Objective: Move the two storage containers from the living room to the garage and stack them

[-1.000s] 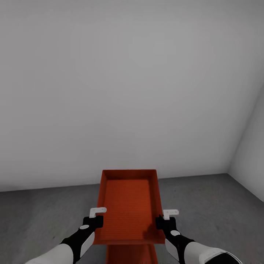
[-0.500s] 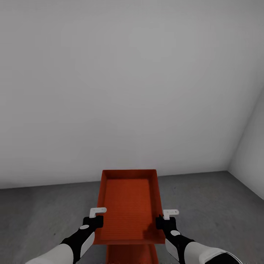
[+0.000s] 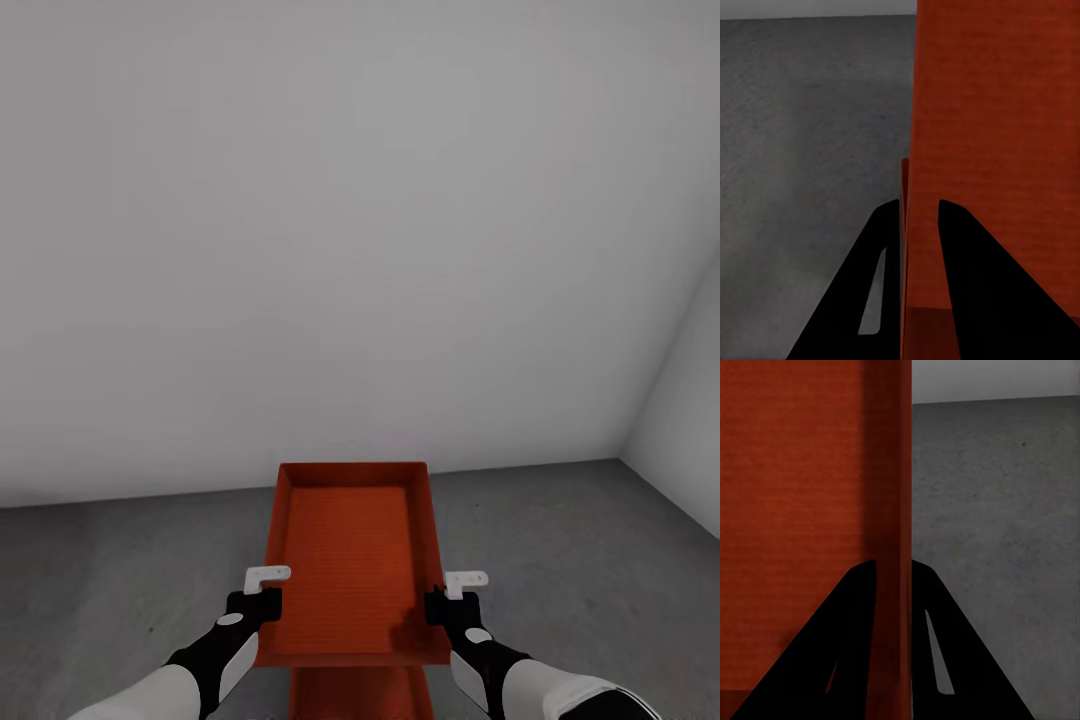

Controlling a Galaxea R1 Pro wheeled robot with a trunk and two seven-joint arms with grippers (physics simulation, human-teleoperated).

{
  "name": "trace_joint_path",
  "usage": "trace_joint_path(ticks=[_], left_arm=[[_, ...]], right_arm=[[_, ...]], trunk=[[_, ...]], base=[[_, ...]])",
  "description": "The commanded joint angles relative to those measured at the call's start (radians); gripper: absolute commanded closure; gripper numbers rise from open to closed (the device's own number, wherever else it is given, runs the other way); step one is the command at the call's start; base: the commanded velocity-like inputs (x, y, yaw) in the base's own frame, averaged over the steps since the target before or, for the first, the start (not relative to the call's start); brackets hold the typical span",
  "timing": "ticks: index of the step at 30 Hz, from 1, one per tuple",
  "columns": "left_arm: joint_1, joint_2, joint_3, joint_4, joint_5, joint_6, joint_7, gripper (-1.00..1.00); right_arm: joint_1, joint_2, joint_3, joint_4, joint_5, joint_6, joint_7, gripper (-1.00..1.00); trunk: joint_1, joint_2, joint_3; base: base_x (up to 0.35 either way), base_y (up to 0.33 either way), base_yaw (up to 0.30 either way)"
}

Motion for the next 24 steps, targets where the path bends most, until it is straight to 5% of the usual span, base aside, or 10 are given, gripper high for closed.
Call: trace_joint_path(ticks=[1,24], left_arm=[[-0.001,0.042,0.023,-0.003,-0.003,-0.038,0.012,1.0],[-0.001,0.042,0.023,-0.003,-0.003,-0.039,0.012,1.0]], right_arm=[[-0.001,-0.007,-0.044,0.005,-0.025,-0.007,-0.002,1.0],[-0.001,-0.007,-0.044,0.005,-0.025,-0.007,-0.002,1.0]], trunk=[[0.0,-0.001,-0.003],[0.0,-0.001,-0.039]], base=[[0.0,0.0,0.0],[0.0,0.0,0.0]])
